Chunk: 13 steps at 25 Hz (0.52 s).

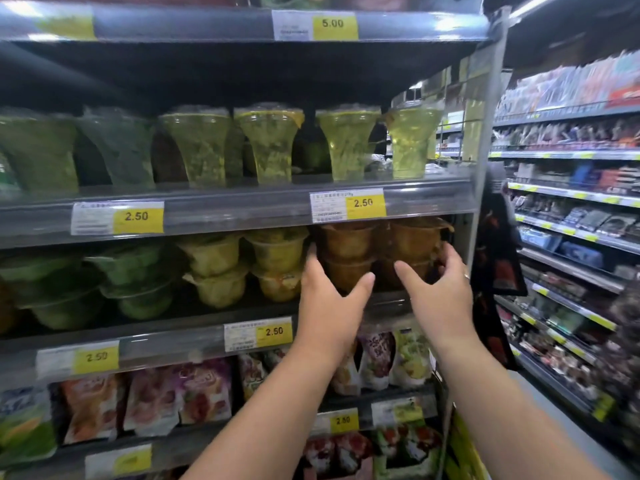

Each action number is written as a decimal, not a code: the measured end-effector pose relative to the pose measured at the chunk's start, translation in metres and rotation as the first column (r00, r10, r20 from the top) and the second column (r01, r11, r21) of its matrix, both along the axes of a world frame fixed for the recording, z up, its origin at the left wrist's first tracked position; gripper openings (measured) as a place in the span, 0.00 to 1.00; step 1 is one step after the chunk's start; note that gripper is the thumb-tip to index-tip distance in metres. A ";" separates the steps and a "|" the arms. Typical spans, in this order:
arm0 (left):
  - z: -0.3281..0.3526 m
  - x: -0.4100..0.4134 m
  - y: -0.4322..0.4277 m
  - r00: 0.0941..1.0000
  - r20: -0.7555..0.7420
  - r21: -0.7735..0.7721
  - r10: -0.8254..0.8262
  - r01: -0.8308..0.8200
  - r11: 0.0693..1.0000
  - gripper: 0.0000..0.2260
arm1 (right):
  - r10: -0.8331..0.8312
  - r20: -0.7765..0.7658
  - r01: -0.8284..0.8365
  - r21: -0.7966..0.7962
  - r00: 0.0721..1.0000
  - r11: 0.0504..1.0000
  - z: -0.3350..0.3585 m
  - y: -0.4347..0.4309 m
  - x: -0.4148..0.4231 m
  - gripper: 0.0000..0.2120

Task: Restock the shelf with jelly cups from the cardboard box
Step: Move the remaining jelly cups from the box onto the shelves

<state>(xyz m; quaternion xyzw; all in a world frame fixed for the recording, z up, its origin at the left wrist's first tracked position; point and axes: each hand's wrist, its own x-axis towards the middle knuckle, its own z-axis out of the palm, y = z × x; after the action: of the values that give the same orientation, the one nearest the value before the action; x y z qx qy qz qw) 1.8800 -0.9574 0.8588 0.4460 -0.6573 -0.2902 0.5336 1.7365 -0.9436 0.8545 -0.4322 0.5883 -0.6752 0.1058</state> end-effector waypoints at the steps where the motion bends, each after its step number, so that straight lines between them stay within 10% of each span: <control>1: 0.003 -0.006 -0.009 0.999 -0.027 0.033 0.023 -0.023 0.999 0.42 | -0.004 0.013 0.004 -0.001 1.000 1.000 0.005 -0.006 -0.008 0.35; 13: 0.017 -0.040 -0.063 0.985 -0.057 0.013 0.161 -0.161 0.987 0.26 | 0.021 0.084 -0.021 0.009 0.996 1.000 0.014 -0.061 -0.033 0.31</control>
<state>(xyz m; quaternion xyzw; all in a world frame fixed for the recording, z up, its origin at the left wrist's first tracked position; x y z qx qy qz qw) 1.8396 -1.0202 0.8755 0.4914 -0.6023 -0.2617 0.5721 1.7033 -1.0045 0.8690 -0.4090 0.5821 -0.6887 0.1398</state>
